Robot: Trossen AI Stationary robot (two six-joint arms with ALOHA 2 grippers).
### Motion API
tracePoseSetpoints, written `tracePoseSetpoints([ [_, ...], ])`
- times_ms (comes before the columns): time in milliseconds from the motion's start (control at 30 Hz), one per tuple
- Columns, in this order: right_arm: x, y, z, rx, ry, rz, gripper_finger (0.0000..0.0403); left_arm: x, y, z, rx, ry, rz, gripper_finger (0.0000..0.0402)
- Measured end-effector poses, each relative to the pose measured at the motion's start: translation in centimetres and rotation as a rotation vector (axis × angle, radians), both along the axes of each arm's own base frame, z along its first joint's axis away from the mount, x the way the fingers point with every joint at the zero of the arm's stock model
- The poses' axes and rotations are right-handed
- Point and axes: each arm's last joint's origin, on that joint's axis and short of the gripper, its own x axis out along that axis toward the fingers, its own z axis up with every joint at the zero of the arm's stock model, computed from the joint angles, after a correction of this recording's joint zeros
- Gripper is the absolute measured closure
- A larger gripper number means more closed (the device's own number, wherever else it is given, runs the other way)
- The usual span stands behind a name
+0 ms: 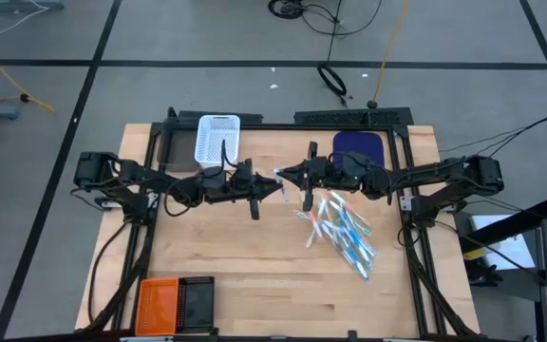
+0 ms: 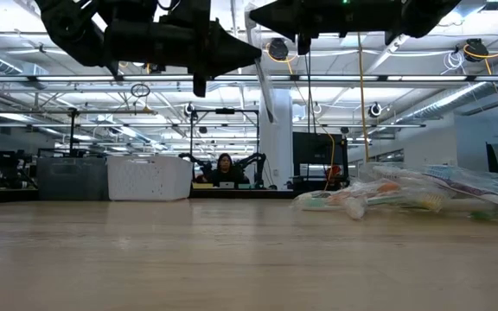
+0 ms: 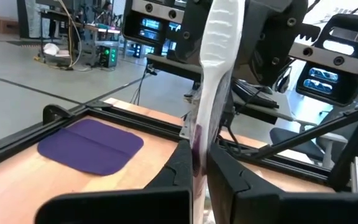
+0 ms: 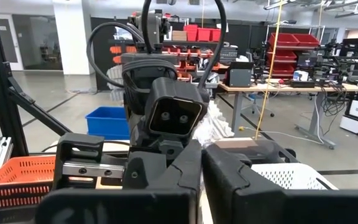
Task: Pick & Place Toothbrushes
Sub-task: Put the violet toothbrush into the gray bin
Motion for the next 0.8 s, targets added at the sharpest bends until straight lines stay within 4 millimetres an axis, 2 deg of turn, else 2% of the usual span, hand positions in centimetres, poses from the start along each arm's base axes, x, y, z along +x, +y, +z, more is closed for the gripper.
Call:
tracePoseSetpoints([
  [200,-0.2,-0.3,0.0,0.003,0.022,-0.012,0.037,-0.5,0.1,0.4,-0.003,0.043,0.016,0.0394],
  [367,-1.1,-1.0,0.3,0.017,0.078,-0.041,0.0326,-2.1,0.2,1.8,0.02,0.122,0.079,0.0396],
  [600,-2.3,-1.3,0.9,0.025,0.134,-0.056,0.0267,-5.5,0.5,4.0,0.051,0.228,0.227,0.0397],
  [800,-2.6,-1.0,0.0,0.072,0.237,-0.048,0.026,-9.6,0.8,5.7,0.078,0.322,0.434,0.0398],
])
